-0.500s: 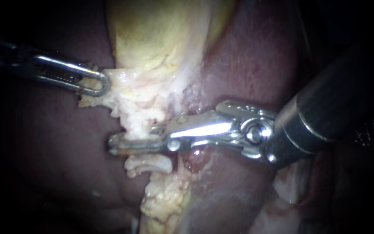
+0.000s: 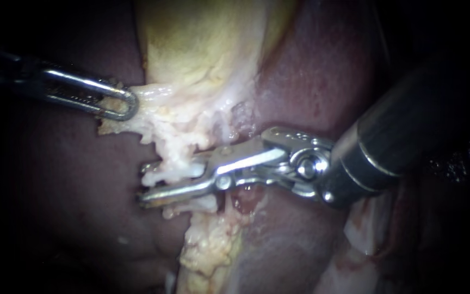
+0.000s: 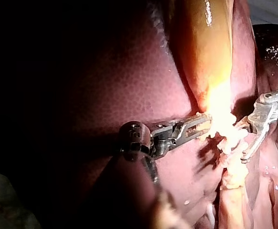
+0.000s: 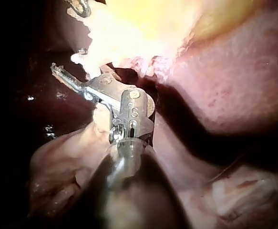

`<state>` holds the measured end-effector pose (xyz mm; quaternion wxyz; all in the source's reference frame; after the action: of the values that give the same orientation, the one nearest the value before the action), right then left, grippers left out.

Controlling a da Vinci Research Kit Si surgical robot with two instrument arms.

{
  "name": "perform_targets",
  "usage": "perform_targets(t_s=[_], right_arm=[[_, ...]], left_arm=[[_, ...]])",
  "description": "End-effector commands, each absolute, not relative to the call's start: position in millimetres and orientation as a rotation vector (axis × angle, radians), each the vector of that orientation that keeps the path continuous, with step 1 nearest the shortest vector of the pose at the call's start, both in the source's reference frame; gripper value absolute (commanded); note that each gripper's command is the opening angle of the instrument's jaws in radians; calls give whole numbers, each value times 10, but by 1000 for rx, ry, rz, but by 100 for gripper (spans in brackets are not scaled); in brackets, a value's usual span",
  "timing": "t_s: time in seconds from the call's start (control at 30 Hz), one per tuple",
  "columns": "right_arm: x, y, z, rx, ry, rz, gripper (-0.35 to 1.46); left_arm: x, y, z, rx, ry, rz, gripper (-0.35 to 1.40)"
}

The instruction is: Going back third clip left tube

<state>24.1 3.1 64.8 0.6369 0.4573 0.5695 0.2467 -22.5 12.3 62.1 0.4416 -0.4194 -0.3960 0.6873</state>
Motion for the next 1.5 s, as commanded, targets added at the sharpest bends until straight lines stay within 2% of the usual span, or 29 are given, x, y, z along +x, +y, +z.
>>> perform_targets(t_s=[0.03,0.17,0.63,1.2,1.5], right_arm=[[241,33,654,1012,1311,555,46],[242,38,670,909,1336,547,49],[234,57,701,707,1377,482,50],[214,60,707,702,1374,478,48],[198,56,704,707,1304,446,49]], left_arm=[[-225,123,620,-1041,-982,1705,-35],[-225,122,619,-1041,-982,1705,-35],[-226,122,618,-1040,-981,1705,-35],[-226,121,617,-1040,-982,1705,-35],[-225,121,617,-1041,-982,1706,-35]])
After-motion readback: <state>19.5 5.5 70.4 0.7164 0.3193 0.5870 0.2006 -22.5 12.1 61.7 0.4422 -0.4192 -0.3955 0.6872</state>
